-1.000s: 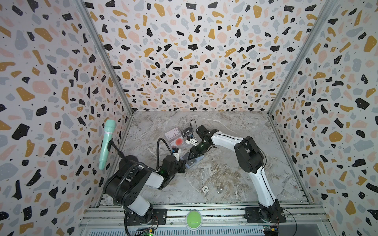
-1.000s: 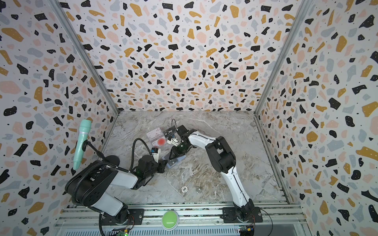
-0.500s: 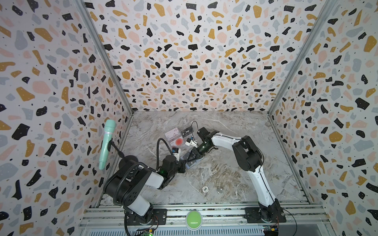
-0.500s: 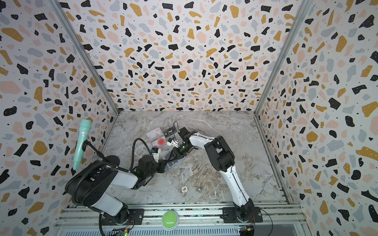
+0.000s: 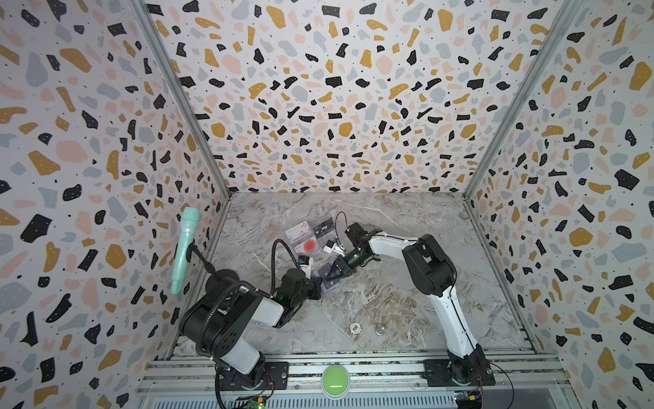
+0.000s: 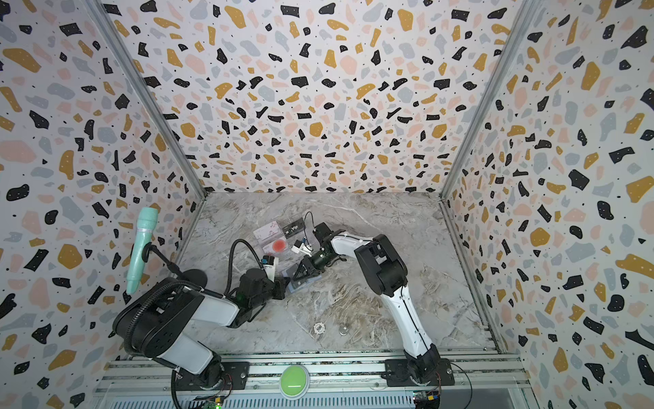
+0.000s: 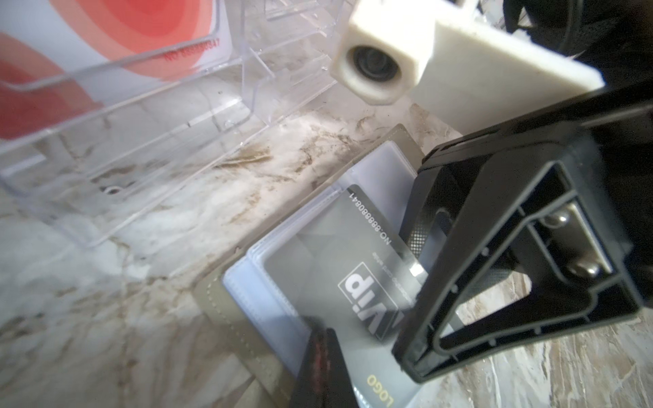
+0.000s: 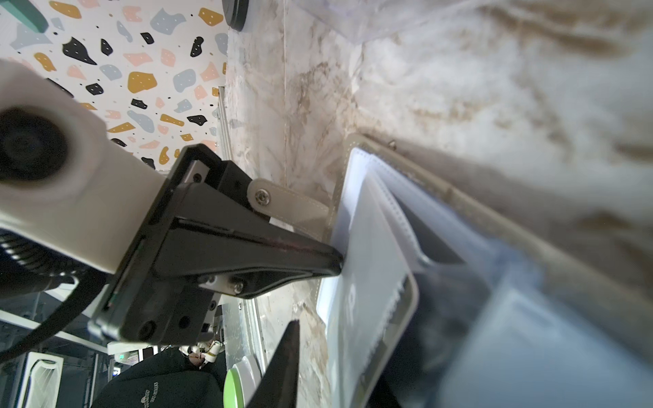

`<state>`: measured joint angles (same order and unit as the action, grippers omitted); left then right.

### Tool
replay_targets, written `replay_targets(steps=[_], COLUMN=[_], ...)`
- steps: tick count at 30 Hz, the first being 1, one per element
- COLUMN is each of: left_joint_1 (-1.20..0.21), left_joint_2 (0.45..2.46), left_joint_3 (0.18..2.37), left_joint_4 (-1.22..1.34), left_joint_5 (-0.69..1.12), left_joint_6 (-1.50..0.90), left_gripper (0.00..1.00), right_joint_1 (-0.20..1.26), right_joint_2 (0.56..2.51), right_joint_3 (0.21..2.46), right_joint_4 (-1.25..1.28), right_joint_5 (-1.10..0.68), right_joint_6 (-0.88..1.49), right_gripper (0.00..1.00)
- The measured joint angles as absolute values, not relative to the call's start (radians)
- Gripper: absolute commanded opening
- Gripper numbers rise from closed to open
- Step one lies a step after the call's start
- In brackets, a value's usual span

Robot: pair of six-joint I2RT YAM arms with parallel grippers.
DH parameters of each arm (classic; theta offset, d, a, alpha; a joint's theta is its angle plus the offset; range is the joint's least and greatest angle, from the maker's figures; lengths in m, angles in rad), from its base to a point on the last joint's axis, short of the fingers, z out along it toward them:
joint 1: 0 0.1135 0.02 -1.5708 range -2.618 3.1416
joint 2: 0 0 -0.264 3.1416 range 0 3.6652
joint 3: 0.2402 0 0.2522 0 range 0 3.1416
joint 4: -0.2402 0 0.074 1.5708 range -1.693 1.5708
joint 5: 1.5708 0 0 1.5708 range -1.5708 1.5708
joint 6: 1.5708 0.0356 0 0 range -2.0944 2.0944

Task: Take the credit cards out of the card holder
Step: Take out the credit card from the card slot.

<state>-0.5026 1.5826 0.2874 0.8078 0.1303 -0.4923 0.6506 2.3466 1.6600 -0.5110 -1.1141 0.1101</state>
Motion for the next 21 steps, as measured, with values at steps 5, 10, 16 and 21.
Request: replay_targets(steps=[5, 10, 16, 21], left_joint_1=[-0.503, -0.503, -0.503, -0.503], left_joint_2=[1.583, 1.584, 1.591, 1.591], left_joint_3=[0.289, 0.289, 0.295, 0.297], left_joint_4=[0.805, 0.805, 0.807, 0.805], left_joint_5=[0.13, 0.13, 0.13, 0.131], left_joint_6=[-0.491, -0.491, -0.49, -0.49], left_gripper=[0.02, 0.02, 0.02, 0.02], right_joint_1=[0.64, 0.631, 0.62, 0.612], right_joint_2=[2.346, 2.336, 2.31, 2.299], right_joint_3=[1.631, 1.611, 1.599, 1.586], right_joint_4=[-0.473, -0.443, -0.429, -0.422], right_joint_5=[-1.147, -1.164, -1.169, -1.162], right_joint_6=[0.131, 0.152, 0.161, 0.165], right_gripper=[0.21, 0.2, 0.19, 0.18])
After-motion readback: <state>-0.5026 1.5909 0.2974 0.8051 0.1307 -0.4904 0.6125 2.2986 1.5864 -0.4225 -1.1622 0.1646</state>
